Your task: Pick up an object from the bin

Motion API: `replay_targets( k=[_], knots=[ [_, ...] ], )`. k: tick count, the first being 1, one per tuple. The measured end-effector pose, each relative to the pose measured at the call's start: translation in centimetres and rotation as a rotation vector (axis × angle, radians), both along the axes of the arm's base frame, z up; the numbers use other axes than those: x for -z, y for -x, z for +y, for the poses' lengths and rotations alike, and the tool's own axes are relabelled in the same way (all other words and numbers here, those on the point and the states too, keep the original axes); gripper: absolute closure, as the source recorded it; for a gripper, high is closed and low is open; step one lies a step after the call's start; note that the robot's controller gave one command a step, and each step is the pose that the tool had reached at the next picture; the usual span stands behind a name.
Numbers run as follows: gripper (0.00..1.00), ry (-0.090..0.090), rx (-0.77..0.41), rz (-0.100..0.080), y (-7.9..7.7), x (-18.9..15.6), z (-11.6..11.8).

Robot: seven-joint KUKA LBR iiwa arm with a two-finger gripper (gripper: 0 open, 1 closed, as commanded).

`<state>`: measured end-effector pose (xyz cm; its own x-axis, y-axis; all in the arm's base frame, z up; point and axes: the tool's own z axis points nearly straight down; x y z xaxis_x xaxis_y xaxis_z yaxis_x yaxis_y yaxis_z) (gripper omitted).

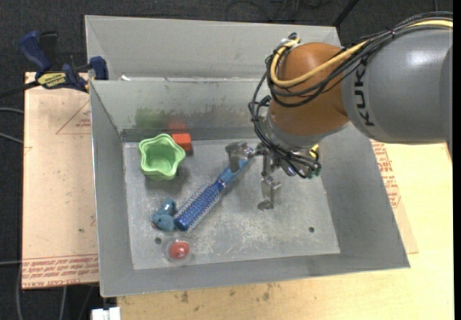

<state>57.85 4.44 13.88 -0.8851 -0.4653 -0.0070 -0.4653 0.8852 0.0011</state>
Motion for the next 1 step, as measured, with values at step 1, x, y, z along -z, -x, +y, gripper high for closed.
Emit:
replay_targets(
  k=[1],
  knots=[
    [0.00, 0.003, -0.090, 0.004, -5.22, 7.24, -0.74]
  ],
)
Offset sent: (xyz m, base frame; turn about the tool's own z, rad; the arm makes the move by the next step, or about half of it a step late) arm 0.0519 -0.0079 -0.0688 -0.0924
